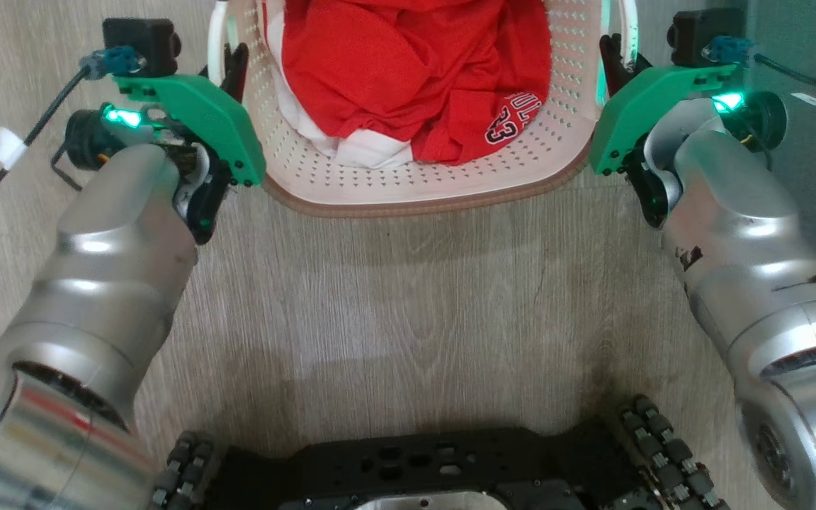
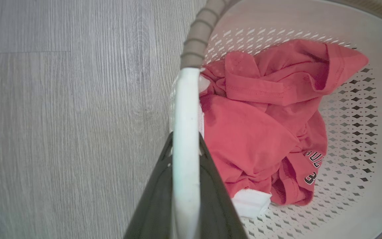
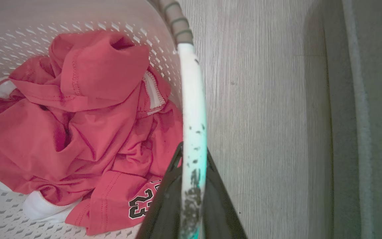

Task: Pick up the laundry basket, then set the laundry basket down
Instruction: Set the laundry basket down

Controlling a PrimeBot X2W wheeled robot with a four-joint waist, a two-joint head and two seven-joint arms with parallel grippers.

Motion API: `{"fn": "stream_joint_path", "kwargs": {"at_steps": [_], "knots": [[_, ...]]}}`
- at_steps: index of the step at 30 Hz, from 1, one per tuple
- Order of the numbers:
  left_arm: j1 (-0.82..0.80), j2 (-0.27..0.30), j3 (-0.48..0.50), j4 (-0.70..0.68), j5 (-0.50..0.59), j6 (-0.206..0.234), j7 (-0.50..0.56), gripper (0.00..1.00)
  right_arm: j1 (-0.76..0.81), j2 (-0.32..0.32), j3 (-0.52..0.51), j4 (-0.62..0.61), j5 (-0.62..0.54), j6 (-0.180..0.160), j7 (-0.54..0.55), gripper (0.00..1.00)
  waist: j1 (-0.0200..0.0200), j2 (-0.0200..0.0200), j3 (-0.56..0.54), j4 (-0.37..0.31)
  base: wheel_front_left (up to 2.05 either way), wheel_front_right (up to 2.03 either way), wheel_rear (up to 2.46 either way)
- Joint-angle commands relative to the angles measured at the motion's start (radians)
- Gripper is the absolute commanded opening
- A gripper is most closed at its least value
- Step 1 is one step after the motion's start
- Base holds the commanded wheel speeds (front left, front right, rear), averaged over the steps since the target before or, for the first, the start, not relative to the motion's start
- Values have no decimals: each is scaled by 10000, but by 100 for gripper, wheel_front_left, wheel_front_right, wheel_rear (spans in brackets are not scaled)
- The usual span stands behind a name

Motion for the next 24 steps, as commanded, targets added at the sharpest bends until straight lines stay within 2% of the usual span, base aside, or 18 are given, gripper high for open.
{"fn": "stream_joint_path", "kwargs": {"at_steps": [1,13,24], "knots": [[-30,855,319,359,11,132,-162,0,303,-585,-321,65,-131,-205,-131,0,-2,0,124,29,0,0,0],[192,732,70,72,-515,100,677,0,502,-340,-1652,142,-1360,-205,94,0,-2,0,371,-27,0,0,0],[215,794,-264,-242,-897,99,817,0,441,-286,-2454,148,-2320,-205,31,0,-2,0,580,-11,0,0,0]]}}
